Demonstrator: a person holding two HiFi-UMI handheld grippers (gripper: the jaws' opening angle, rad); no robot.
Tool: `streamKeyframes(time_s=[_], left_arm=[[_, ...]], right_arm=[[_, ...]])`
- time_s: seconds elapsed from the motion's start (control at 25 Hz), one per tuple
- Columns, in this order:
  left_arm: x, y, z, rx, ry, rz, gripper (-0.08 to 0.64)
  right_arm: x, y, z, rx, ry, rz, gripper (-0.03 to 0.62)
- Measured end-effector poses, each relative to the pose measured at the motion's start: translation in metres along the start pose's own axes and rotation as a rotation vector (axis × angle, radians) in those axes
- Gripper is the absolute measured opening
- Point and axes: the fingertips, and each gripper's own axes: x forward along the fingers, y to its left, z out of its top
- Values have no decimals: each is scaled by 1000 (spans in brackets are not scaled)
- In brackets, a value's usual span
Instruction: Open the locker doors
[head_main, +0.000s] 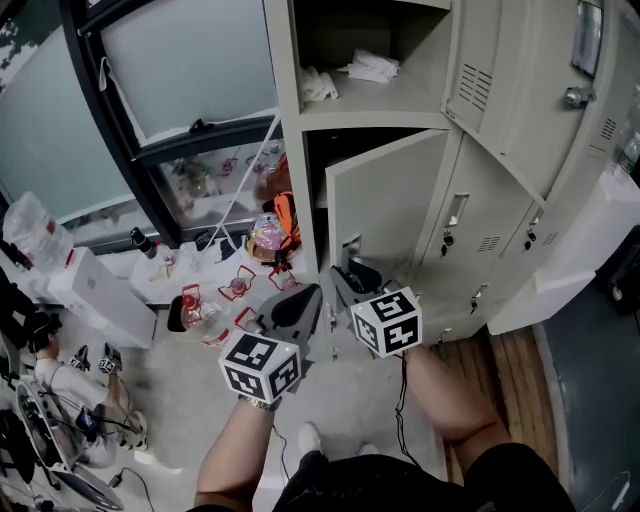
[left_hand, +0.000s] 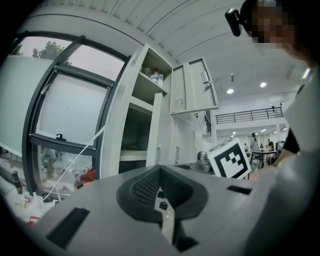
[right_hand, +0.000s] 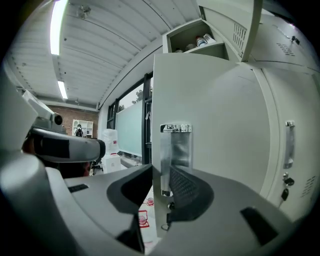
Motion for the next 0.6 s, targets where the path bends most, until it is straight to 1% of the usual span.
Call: streamKeyframes(time_s=[0.6], left_arm=[[9,-50,-2,-2,-19,28,-2]], right_arm=[[-66,-5,-12,-28,-21,98,109]])
